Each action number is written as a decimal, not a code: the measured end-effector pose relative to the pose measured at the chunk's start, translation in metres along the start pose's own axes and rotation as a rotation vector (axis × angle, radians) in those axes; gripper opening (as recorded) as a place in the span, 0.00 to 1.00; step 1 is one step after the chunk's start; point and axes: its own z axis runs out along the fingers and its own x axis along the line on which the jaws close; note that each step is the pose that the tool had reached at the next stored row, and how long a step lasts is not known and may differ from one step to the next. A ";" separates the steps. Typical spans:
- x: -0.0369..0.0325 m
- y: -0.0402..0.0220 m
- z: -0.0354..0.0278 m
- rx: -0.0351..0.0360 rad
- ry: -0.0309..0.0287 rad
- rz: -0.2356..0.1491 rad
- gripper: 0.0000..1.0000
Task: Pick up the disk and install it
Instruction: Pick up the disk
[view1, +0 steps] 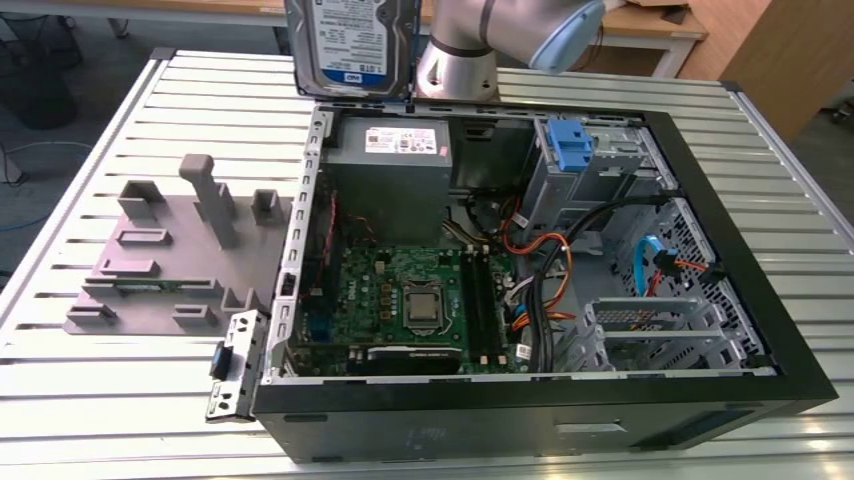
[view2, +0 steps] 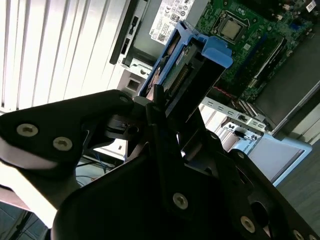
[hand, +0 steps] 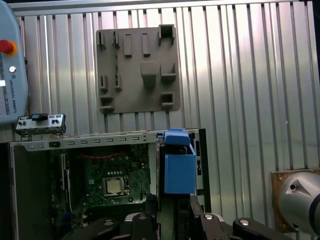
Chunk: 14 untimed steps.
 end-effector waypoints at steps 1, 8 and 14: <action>-0.0002 -0.0025 0.0000 0.0000 0.0000 0.000 0.35; -0.0019 -0.0205 -0.0003 0.0000 0.0001 0.000 0.35; -0.0031 -0.0338 -0.0004 0.0000 0.0000 0.000 0.35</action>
